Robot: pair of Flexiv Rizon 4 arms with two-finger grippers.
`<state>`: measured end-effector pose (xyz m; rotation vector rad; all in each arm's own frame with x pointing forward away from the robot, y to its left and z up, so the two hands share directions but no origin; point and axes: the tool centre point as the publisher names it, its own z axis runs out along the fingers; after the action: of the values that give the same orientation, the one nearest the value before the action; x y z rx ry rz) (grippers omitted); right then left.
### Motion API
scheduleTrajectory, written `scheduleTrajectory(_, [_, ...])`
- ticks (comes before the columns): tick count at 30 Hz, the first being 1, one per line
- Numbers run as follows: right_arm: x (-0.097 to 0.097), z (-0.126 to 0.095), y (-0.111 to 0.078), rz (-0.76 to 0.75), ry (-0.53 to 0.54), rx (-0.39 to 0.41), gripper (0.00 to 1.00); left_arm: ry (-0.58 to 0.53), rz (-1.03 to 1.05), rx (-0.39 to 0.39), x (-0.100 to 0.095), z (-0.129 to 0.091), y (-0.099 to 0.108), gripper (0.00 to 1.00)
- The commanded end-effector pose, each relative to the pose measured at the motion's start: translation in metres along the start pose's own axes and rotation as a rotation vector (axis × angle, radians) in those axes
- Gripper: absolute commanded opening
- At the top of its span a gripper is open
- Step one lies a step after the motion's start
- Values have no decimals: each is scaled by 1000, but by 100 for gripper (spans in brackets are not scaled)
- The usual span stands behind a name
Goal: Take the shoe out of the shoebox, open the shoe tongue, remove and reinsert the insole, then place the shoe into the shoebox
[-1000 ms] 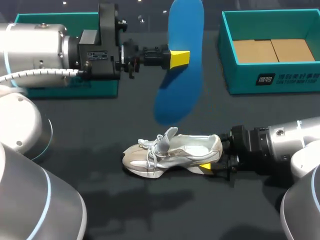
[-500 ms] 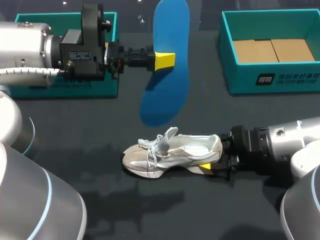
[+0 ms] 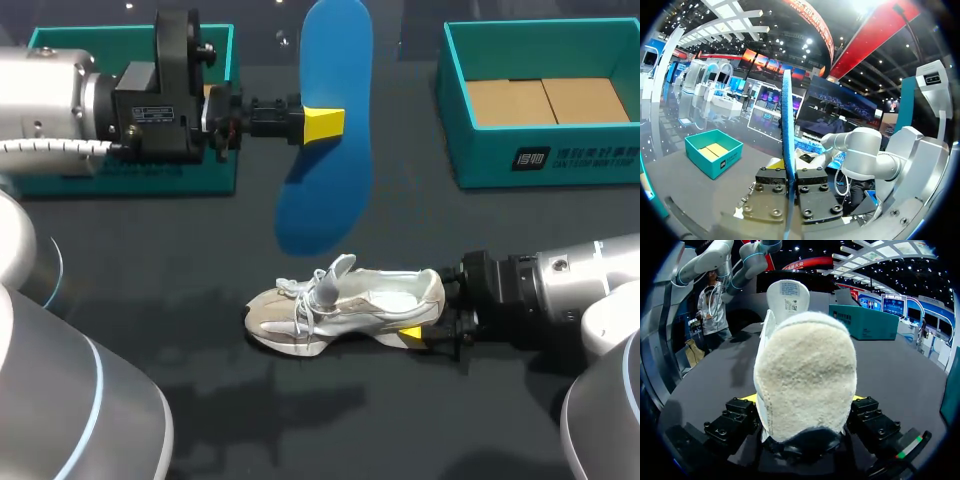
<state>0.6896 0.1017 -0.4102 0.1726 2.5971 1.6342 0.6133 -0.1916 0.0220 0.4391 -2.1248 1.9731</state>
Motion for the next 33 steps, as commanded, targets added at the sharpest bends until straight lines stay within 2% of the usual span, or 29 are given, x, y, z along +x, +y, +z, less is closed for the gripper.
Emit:
scheduleTrajectory(1, [0,2,-2,1,0,5,0,0,0,1,1,-1,1,0])
scheduleTrajectory(2, [-1,2,-2,-2,4,10,0,0,0,1,1,-1,1,0])
scheduleTrajectory(5, [-1,2,-1,-2,18,36,36,0,0,1,1,-1,1,0])
scheduleTrajectory(6, [-1,2,0,-4,21,41,65,0,0,1,1,-1,1,0])
scheduleTrajectory(7, [-1,2,0,0,26,49,100,0,0,1,1,-1,1,0])
scheduleTrajectory(16, [5,-9,0,15,28,117,100,0,0,1,1,-1,1,0])
scheduleTrajectory(23, [10,-31,-3,26,19,178,100,-7,9,12,4,-8,-1,0])
scheduleTrajectory(26, [12,-40,-2,25,22,225,100,-7,12,16,6,-11,-2,0])
scheduleTrajectory(33, [11,-66,7,65,26,423,100,-8,12,22,6,-17,-5,0])
